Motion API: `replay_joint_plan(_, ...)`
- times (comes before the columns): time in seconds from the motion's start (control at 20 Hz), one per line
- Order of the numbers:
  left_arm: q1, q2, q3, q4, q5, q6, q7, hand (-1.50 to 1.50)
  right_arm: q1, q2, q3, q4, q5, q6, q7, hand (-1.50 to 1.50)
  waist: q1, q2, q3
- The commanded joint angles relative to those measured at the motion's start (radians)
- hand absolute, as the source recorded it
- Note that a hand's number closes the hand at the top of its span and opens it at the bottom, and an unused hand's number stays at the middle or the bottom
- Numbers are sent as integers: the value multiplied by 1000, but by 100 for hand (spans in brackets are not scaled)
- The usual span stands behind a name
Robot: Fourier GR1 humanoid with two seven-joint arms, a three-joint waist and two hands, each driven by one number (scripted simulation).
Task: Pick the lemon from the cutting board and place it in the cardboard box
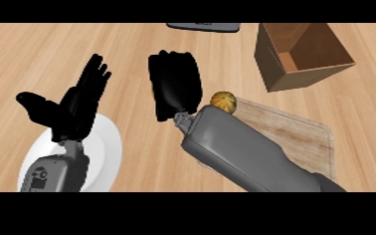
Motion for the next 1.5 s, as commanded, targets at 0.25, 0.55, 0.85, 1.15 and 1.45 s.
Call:
replay_joint_plan(0.25, 24, 28, 24, -32, 3, 2, 27, 0, -270, 1, -2, 133, 48, -215, 331, 150, -46, -8, 0)
replay_joint_plan(0.55, 89, 0, 18, -35, 1, 6, -28, 0, -356, 1, -148, 279, 44, -250, 296, 150, -65, -4, 0)
replay_joint_plan(0.85, 124, 3, 21, -93, -4, 20, -3, 0, -267, -20, -254, 348, 75, -283, 176, 150, -89, -8, 2)
replay_joint_plan(1.15, 63, 60, 94, -53, 55, -24, 10, 0, -238, -136, -294, 450, 139, -296, 70, 150, -96, -6, 1)
replay_joint_plan(1.45, 86, 45, 73, -55, 32, -17, -13, 0, -247, -155, -355, 643, 163, -365, -56, 150, -83, -2, 1)
